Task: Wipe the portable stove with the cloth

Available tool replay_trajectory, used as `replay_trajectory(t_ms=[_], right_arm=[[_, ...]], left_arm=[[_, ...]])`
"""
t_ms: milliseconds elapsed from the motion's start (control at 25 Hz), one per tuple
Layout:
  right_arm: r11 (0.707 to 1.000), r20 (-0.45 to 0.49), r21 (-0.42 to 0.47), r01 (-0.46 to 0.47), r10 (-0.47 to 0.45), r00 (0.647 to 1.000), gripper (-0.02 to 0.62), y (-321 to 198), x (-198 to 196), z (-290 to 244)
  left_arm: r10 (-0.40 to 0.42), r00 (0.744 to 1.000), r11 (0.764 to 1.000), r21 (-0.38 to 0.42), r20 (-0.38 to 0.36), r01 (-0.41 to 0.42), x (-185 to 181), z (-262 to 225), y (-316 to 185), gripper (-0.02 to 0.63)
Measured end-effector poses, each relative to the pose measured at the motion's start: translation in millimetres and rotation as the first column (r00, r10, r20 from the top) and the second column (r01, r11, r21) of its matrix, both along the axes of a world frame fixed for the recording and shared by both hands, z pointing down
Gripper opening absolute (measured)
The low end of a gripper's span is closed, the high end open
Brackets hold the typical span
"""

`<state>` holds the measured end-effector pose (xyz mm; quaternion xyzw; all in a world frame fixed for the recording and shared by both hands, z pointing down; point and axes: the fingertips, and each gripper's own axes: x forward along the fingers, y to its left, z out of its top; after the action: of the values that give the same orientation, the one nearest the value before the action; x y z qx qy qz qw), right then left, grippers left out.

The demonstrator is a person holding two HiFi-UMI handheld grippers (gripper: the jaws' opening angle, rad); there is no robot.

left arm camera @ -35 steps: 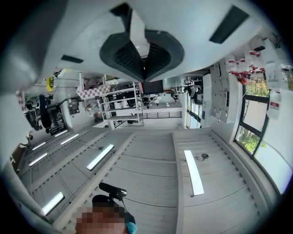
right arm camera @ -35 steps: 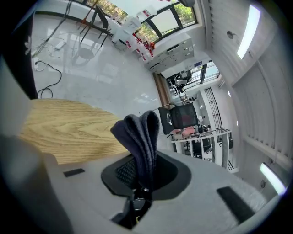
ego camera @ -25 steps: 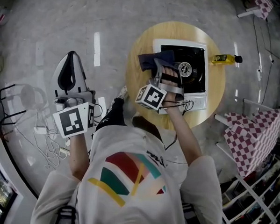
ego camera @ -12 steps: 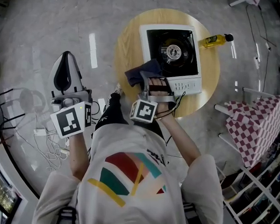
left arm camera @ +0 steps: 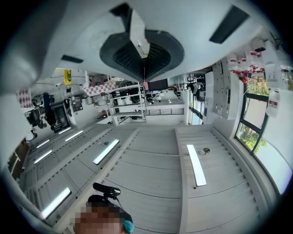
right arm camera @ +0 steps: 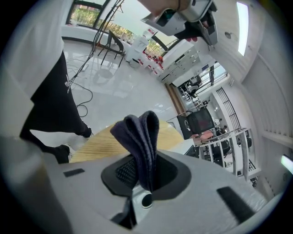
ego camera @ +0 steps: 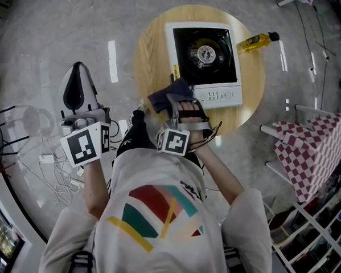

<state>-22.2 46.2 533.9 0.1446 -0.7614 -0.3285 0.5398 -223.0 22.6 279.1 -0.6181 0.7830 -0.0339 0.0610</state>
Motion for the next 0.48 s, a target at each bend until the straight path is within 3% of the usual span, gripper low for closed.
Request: replay_trajectory(t_ms=[200,480], right_arm=[[1.0,0.027,0.013,0.008,-0.009,1.0,0.032,0.5,-1.0,-14.3],[0.984,0.085,0.18,-0.007,-0.008,0.996,0.033,-61.7,-22.7,-87.5]], left_arm=[[0.018,1.0,1.0,0.007,-0.004,-0.018,6.3,-2.4,-6.3,0.006],[0.051,0.998,0.998,0.024,-0.037,-0.05,-3.1,-1.4,-41.2,0.006]])
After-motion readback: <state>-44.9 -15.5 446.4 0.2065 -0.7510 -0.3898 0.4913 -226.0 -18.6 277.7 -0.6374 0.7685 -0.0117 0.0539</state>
